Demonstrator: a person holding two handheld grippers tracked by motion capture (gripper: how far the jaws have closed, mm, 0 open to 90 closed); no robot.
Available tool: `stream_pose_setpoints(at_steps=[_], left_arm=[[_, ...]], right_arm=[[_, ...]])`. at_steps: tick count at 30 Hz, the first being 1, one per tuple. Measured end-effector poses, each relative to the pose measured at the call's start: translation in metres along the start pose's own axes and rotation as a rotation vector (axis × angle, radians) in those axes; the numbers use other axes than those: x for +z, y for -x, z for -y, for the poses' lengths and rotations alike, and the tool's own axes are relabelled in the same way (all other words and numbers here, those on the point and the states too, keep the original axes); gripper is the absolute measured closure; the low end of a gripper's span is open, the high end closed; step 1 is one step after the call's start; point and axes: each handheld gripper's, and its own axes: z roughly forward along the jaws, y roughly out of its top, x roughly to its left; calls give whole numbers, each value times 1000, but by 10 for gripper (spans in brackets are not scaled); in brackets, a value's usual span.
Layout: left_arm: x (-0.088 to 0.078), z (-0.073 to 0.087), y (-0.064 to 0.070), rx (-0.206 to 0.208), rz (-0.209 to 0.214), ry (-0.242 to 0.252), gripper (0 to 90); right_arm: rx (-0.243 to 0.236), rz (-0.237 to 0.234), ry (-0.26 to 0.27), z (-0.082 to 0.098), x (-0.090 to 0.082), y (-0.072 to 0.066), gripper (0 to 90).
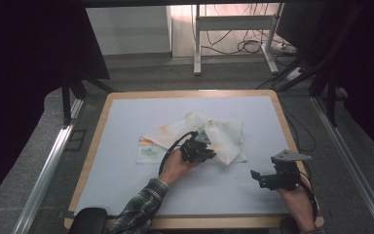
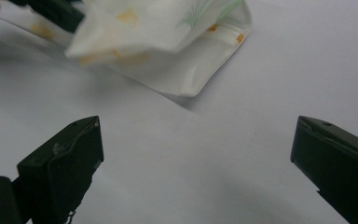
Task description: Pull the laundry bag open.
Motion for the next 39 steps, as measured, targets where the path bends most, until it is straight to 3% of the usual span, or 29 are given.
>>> stream_pose_setpoints(at_steps=[5, 6, 10, 17, 22, 25, 31, 36, 39], left_arm=[[-15, -4, -6, -26, -28, 30, 856], [-23, -4, -10, -31, -49, 40, 856], [-34, -2, -18, -43, -80, 44, 855], [-50, 3, -29, -65, -116, 69, 855], [-60, 6, -37, -82, -149, 92, 856], [-66, 9, -42, -88, -170, 98, 857], [-75, 14, -50, -100, -200, 104, 857], [-84, 19, -60, -119, -224, 110, 857], [-89, 21, -64, -124, -235, 111, 857]], right_arm=[[-6, -2, -46, 0, 8, -3, 12], [-6, -4, -49, 0, 9, -4, 5], [24, 4, -35, -5, 11, -3, 2], [4, 5, -48, -16, 23, -6, 30], [-11, 21, -66, -27, 36, -7, 204], [-45, 51, -122, -32, 48, -10, 334], [-72, 92, -159, -40, 64, -7, 481], [-33, 50, -203, -42, 76, -1, 602], [-34, 37, -227, -43, 80, -5, 812]])
